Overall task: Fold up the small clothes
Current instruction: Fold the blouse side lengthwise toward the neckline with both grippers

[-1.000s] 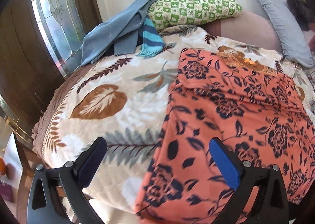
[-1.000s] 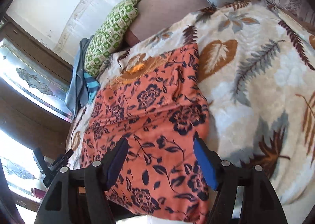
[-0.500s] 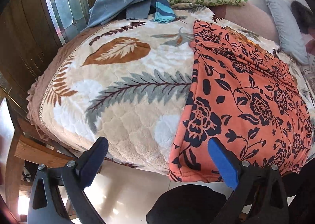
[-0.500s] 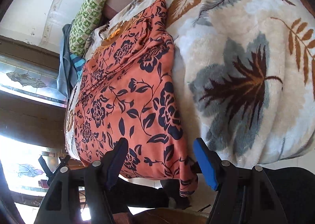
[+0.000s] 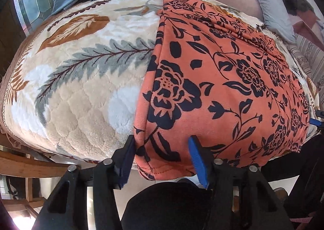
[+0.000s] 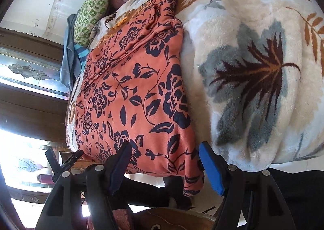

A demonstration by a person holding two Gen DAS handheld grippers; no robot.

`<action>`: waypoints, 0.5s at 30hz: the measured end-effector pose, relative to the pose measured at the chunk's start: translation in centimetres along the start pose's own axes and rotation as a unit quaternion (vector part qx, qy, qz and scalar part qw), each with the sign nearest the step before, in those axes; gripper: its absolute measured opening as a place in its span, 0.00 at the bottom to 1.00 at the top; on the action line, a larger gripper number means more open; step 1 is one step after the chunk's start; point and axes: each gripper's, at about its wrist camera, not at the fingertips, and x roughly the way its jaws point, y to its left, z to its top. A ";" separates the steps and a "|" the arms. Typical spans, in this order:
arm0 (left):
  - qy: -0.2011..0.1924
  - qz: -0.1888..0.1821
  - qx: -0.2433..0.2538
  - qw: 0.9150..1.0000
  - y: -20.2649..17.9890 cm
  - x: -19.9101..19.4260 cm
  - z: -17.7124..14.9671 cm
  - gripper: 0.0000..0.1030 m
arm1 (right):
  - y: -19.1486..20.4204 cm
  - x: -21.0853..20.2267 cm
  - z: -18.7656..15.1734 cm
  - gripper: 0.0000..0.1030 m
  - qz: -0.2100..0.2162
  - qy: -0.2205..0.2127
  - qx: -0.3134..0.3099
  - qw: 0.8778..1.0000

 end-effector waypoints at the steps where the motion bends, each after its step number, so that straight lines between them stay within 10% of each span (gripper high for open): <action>1: -0.001 -0.005 -0.003 1.000 0.2 -0.1 0.0 0.49 | 0.1 -0.1 0.0 0.70 0.001 -0.001 -0.002 1.000; 8: -0.011 -0.050 -0.036 0.998 2.0 -0.6 -0.5 0.10 | -0.3 -0.3 0.0 0.70 0.004 -0.010 0.010 1.000; 15: -0.006 -0.032 -0.011 0.999 0.6 -0.2 -0.3 0.13 | -0.7 0.0 -0.4 0.70 0.006 -0.005 0.016 1.000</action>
